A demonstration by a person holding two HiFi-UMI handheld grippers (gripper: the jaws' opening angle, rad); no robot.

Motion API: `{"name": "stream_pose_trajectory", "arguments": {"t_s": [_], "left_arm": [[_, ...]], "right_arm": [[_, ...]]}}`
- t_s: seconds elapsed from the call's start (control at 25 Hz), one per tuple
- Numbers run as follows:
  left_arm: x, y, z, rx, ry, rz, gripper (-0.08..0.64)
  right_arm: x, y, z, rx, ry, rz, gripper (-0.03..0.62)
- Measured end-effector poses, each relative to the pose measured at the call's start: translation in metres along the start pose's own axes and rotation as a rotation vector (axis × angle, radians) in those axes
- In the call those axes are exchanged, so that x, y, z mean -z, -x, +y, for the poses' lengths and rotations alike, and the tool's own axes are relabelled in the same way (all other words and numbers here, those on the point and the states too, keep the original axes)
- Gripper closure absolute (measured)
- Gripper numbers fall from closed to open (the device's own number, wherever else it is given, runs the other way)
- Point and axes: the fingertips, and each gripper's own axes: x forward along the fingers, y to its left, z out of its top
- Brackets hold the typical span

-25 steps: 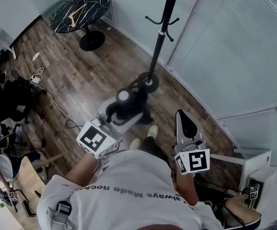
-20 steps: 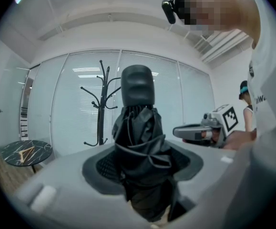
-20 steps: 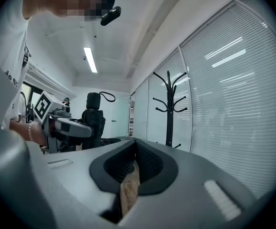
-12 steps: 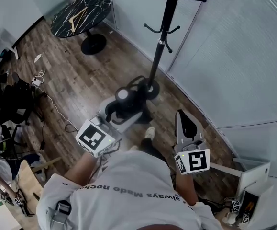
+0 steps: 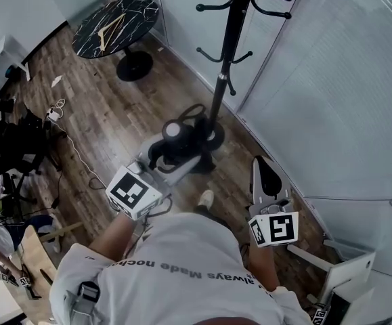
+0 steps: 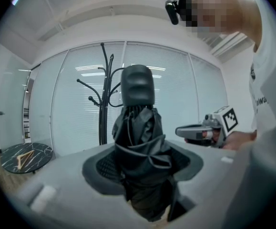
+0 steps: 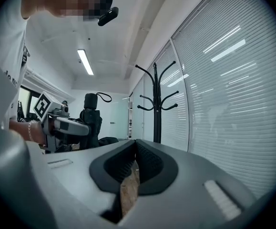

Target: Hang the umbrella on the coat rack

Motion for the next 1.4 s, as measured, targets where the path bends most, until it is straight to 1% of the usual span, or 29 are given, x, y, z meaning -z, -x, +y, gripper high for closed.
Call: {"name": "stream_pose_trajectory", "arguments": {"t_s": [0.28, 0.56, 0.84, 0.96, 1.12, 1.4], "left_arm": [[0.001, -0.033, 0.031, -0.064, 0.011, 0.004, 0.310], [0.000, -0.048, 0.072, -0.117, 0.023, 0.001, 0.311], [-0.001, -0.060, 0.124, -0.126, 0.049, 0.003, 0.311], [-0.006, -0.064, 0.151, -0.127, 0.049, 0.004, 0.311], [-0.012, -0.075, 0.186, -0.148, 0.050, 0.002, 0.311], [-0.030, -0.104, 0.217, -0.190, 0.037, -0.004, 0.311]], "right_arm": [[0.008, -0.033, -0.031, -0.052, 0.007, 0.019, 0.591], [0.015, -0.070, -0.041, -0.088, 0.009, 0.042, 0.591], [0.009, -0.118, -0.043, -0.075, 0.018, 0.044, 0.591], [0.000, -0.141, -0.043, -0.063, 0.029, 0.038, 0.591], [-0.004, -0.169, -0.043, -0.056, 0.032, 0.035, 0.591], [-0.003, -0.191, -0.051, -0.052, 0.022, 0.031, 0.591]]}}
